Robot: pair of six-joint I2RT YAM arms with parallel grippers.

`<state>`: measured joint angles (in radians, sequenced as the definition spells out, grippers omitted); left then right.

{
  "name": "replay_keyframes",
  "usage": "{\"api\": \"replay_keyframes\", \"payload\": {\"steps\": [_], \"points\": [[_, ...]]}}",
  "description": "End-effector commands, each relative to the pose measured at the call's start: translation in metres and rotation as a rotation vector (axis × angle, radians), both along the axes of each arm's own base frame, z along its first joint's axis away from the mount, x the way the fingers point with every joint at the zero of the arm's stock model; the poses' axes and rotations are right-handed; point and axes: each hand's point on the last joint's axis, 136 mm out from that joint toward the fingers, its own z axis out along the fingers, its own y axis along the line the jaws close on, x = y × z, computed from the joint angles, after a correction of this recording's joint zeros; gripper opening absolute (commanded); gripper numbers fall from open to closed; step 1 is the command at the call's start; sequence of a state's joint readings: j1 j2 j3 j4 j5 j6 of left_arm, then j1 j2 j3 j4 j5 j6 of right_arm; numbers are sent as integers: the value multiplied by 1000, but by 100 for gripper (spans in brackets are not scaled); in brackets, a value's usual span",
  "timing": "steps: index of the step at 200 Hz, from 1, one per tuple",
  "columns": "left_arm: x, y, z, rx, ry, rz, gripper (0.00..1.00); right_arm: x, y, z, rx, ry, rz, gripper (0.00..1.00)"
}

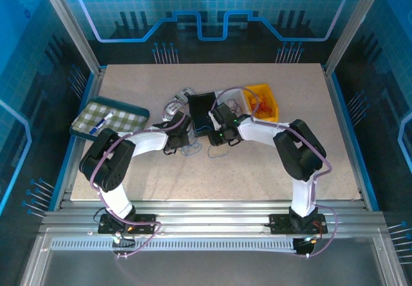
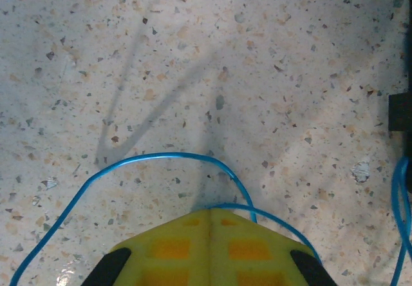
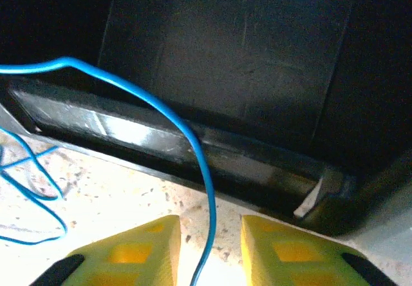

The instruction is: Untangle the cables

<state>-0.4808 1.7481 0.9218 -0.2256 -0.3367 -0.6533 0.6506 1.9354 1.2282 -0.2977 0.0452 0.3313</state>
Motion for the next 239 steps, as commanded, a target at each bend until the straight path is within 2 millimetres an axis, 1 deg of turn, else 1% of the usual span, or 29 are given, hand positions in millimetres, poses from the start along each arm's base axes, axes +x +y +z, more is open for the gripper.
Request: {"api": "replay_keyframes", "payload": {"steps": [1, 18, 38, 55, 76, 97, 115, 128, 144, 153, 168, 175, 186, 196, 239], "points": [[-5, 6, -2, 26, 6, 19, 0, 7, -1, 0, -4, -6, -22, 14], [-6, 9, -1, 31, 3, 31, 0, 9, -5, 8, -10, -38, -30, 4], [-8, 15, 0, 53, 4, 61, 0, 11, -8, 28, 9, -96, -44, 1], [-13, 27, 1, 93, 10, 118, 0, 12, -10, 56, 48, -163, -58, 1], [-17, 38, 2, 125, 12, 182, 0, 19, -19, 102, 73, -284, -101, 1], [-20, 45, 2, 140, 13, 225, 0, 39, -45, 152, 32, -441, -195, 1], [-23, 51, 2, 160, 27, 258, 0, 58, -82, 195, -26, -568, -322, 0], [-26, 57, 1, 186, 48, 290, 0, 67, -110, 228, -31, -656, -418, 0], [-30, 62, -2, 202, 74, 317, 0, 73, -137, 269, 5, -755, -508, 1], [-32, 64, -3, 206, 81, 331, 0, 74, -150, 290, 27, -809, -547, 1], [-35, 69, -4, 208, 89, 355, 0, 74, -170, 322, 57, -884, -614, 1], [-35, 71, -5, 202, 91, 363, 0, 74, -178, 333, 78, -905, -637, 1], [-36, 72, -7, 193, 95, 374, 0, 73, -186, 348, 111, -930, -662, 1], [-36, 73, -7, 188, 97, 376, 0, 72, -190, 357, 137, -940, -665, 1], [-35, 72, -8, 189, 98, 379, 0, 67, -196, 374, 204, -969, -694, 1]]}}
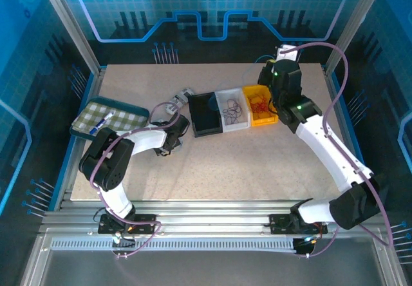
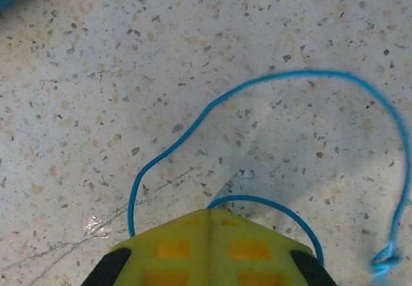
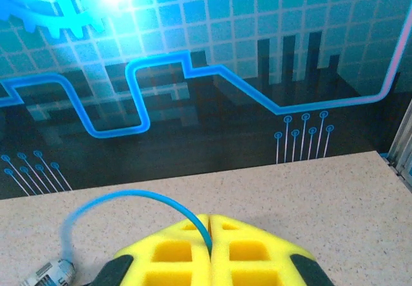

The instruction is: Untangle the cables

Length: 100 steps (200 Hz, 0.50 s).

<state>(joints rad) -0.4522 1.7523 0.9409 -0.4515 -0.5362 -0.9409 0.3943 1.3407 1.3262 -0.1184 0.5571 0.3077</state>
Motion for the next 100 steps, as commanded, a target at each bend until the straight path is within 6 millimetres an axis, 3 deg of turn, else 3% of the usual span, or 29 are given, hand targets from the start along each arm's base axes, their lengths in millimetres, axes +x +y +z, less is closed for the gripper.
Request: {"api": "replay_keyframes", "payload": {"steps": [1, 34, 100], "points": [[-10, 12, -7, 42, 51, 33, 0, -4, -9, 26, 69, -77, -24, 1], [-10, 12, -8, 38, 53, 26, 0, -5, -17, 40, 137, -127, -3, 1], [3, -6, -3, -76, -53, -35, 0, 5, 50, 35, 141, -48, 301, 1]]}}
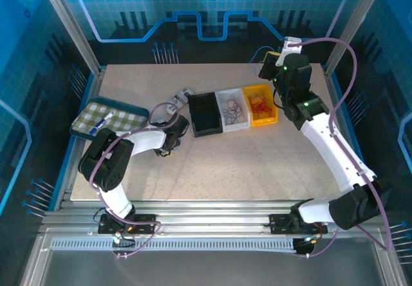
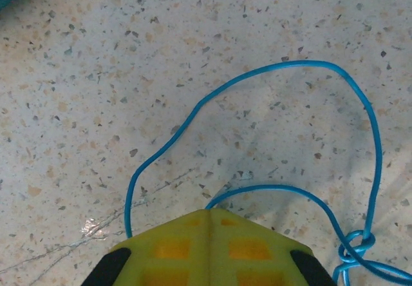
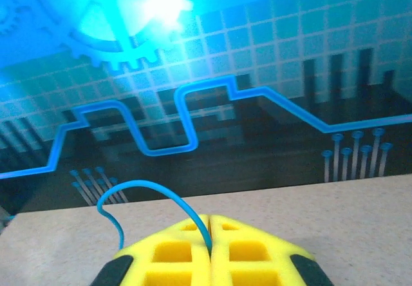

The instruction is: Untangle the cables

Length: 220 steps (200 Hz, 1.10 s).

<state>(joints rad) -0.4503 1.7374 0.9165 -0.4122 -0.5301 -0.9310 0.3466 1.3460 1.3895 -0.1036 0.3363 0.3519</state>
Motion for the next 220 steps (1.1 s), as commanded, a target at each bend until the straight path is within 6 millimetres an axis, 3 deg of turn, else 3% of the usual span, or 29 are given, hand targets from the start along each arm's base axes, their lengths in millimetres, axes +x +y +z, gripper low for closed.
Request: {"api": "replay_keyframes", "payload": {"steps": [1, 26, 68, 123, 191, 220], "points": [[2, -5, -3, -63, -34, -28, 0, 1, 34, 6, 30, 0, 145, 2], [2, -6, -2, -70, -42, -29, 0, 4, 64, -6, 58, 42, 251, 2], [3, -7, -3, -65, -26, -33, 0, 15, 121, -48, 60, 163, 404, 2], [3, -6, -3, -59, -27, -36, 0, 28, 143, -85, 68, 254, 407, 2], [4, -6, -3, -58, -28, -43, 0, 31, 153, -70, 66, 218, 420, 1], [4, -7, -3, -57, -24, -46, 0, 31, 148, -44, 60, 143, 390, 1]]}}
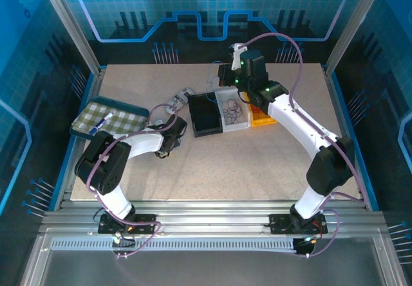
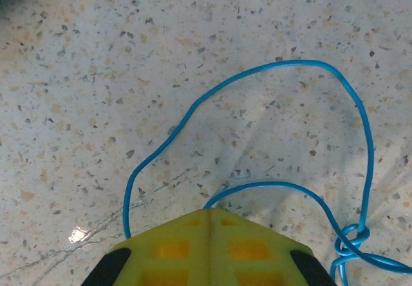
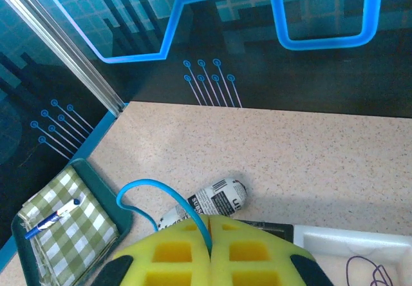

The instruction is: Untangle the cables

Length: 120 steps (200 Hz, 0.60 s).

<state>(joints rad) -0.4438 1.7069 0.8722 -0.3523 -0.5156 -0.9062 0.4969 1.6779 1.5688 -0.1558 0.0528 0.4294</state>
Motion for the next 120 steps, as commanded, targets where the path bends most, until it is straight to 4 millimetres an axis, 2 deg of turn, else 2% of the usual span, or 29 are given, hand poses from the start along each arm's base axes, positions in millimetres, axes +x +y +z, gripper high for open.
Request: {"api": "replay_keyframes", "payload": {"steps": [1, 25, 42, 64, 120], "points": [[4, -7, -4, -35, 5, -27, 0, -1, 0, 39, 25, -94, -21, 1], [4, -7, -4, -35, 4, -25, 0, -3, -6, 59, 32, -145, -47, 1], [4, -7, -3, -36, 2, -26, 0, -3, -4, 58, 32, -136, -36, 1], [5, -8, -4, -41, 4, -27, 0, -3, 3, 43, 43, -90, -10, 1], [4, -7, -4, -39, 3, -25, 0, 6, 23, -9, 18, 30, 21, 1]]}}
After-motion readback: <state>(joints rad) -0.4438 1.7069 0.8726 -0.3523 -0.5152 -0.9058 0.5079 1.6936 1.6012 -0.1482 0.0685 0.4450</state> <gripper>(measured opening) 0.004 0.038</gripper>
